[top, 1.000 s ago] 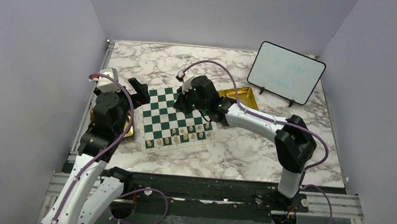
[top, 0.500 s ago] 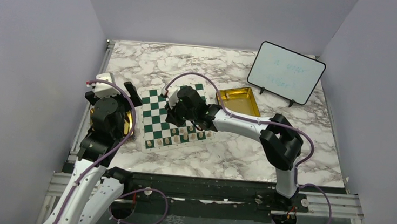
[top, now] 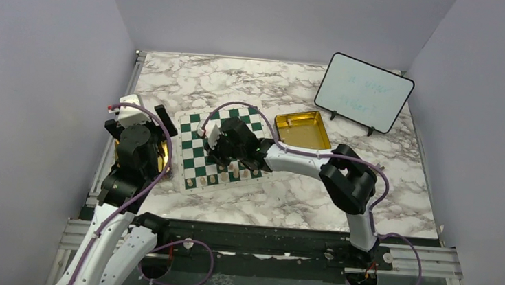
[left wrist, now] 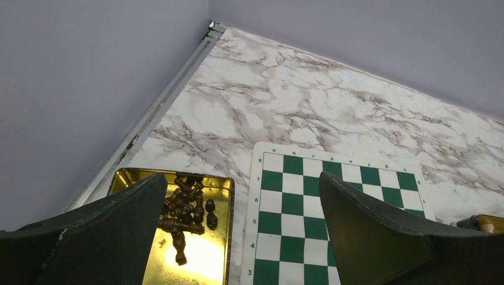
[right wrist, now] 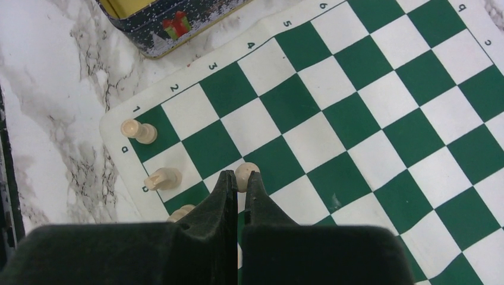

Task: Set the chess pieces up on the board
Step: Place the chess piece on the chessboard.

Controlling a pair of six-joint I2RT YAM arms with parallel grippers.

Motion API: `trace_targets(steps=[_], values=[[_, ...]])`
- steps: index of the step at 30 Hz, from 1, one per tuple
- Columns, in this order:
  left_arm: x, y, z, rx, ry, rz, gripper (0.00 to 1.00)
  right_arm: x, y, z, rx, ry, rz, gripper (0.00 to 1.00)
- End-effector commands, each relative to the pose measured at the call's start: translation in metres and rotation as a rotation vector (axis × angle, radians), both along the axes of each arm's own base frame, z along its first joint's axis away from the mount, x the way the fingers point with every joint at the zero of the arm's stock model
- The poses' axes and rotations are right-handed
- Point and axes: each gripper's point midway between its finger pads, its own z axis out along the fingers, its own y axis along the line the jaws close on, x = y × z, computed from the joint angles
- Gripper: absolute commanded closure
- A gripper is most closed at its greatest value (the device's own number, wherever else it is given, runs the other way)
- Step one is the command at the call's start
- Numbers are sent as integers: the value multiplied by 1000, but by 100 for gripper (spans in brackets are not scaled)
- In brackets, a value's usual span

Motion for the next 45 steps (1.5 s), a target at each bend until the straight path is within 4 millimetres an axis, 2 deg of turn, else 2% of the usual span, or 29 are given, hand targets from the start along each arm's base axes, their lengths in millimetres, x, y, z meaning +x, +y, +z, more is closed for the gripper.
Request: trace_targets(steps=[1, 11, 31, 45], values=[[-4, 7, 7, 9, -13, 38, 1, -14, 9, -14, -8, -24, 95, 99], [-5, 11, 5, 23, -5, 58, 1, -18, 0, -32, -65, -14, 98, 99], [-4, 9, 4, 23, 0, 54, 1, -19, 2, -35, -83, 42, 74, 99], [-4, 9, 4, 24, -1, 54, 1, -21, 3, -45, -138, 120, 43, 99]])
